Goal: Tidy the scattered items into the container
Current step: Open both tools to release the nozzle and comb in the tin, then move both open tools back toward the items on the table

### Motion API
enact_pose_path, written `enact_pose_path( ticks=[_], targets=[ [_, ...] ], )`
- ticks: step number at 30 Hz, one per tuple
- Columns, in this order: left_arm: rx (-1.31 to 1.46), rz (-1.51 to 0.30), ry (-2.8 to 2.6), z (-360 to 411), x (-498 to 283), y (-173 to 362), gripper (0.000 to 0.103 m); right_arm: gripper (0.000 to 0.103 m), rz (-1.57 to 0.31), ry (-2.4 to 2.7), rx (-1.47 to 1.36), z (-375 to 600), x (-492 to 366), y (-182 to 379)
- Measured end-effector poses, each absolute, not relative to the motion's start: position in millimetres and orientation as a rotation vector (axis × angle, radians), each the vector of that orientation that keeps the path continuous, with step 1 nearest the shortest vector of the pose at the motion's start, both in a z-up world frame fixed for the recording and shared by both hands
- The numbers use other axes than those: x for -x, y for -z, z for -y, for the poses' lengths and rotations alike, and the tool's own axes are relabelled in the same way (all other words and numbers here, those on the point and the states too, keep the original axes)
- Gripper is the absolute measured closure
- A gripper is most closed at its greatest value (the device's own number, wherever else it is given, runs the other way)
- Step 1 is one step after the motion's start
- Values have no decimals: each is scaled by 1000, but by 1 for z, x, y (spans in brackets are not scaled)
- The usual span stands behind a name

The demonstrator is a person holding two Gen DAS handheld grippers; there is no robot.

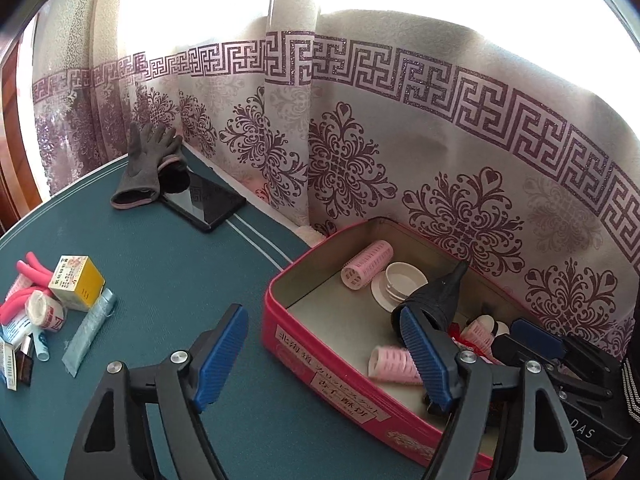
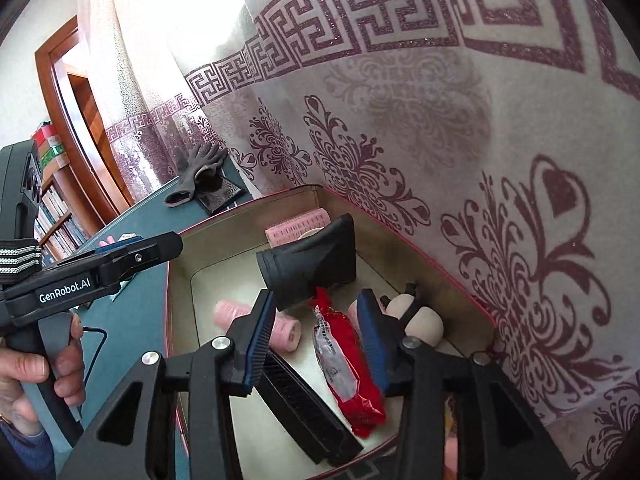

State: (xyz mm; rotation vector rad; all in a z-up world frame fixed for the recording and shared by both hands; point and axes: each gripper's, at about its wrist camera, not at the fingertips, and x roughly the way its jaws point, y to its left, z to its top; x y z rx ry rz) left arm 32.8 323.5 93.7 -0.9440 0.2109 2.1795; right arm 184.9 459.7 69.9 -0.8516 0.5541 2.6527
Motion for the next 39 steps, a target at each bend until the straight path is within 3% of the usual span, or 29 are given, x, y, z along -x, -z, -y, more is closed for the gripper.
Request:
enact_pose_path(
  ticks=[8,12,16,39],
  targets=[
    [968,-203,-2198,-305,-32,-89,23,38,-525,-2676,842,-447,-180,-75],
    [974,-181,-2219,-293,-31,-89,11,31,-522,-2680,837,-442,-179,-78],
    [977,-159,-2252,-276,-28,-91,10,24,-508,-2694,842,-433,-173,-81],
    [988,-60,-2499,-158,-10,-88,10,22,-388,-2836,981,-345,-129,-84]
  ],
)
